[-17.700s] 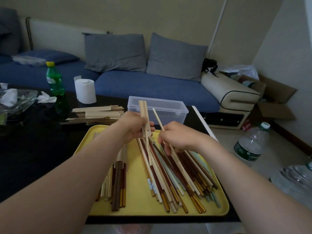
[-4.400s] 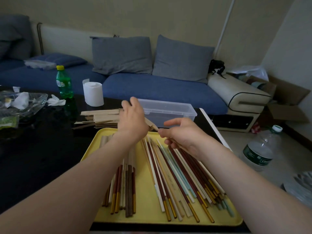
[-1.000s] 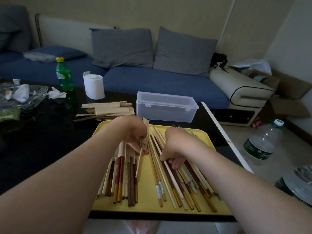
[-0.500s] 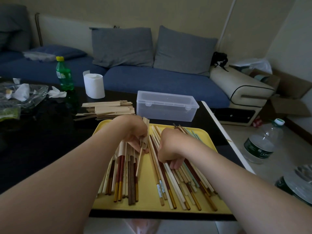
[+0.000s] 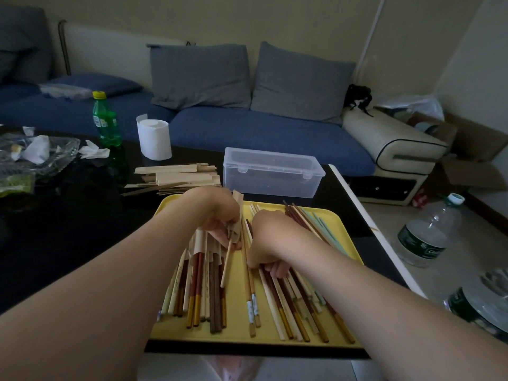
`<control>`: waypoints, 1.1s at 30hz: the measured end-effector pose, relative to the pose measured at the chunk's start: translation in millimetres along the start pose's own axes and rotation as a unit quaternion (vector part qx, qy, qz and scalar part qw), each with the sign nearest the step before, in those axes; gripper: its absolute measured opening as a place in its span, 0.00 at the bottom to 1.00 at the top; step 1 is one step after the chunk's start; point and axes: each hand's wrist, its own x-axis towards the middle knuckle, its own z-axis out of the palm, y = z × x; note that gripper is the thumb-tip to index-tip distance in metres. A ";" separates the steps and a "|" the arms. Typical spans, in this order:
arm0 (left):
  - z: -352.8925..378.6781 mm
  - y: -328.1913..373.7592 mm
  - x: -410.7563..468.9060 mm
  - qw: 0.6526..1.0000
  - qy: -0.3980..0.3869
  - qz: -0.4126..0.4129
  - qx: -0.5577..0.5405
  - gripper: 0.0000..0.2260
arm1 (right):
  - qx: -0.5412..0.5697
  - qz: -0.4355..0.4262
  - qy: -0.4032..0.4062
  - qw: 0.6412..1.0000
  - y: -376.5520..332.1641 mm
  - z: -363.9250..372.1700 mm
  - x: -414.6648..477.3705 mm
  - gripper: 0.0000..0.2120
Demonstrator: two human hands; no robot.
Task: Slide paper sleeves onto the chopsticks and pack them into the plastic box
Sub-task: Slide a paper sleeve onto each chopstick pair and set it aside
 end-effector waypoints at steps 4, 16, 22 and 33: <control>-1.7 1.8 -3.9 1.000 0.005 0.007 0.006 0.09 | 0.021 0.052 -0.065 0.996 -1.2 -4.7 3.7 0.09; -8.3 5.0 -5.9 0.995 0.079 0.063 -0.017 0.05 | 0.064 -0.045 0.023 0.997 11.8 -20.2 -5.1 0.09; -8.3 8.8 -6.8 0.977 0.100 0.122 -0.146 0.11 | 0.155 -0.106 -0.028 0.982 30.2 -32.4 -7.5 0.11; -2.3 12.6 -12.7 0.943 0.118 0.181 -0.253 0.18 | 0.157 -0.126 -0.149 0.968 42.3 -41.1 -10.3 0.10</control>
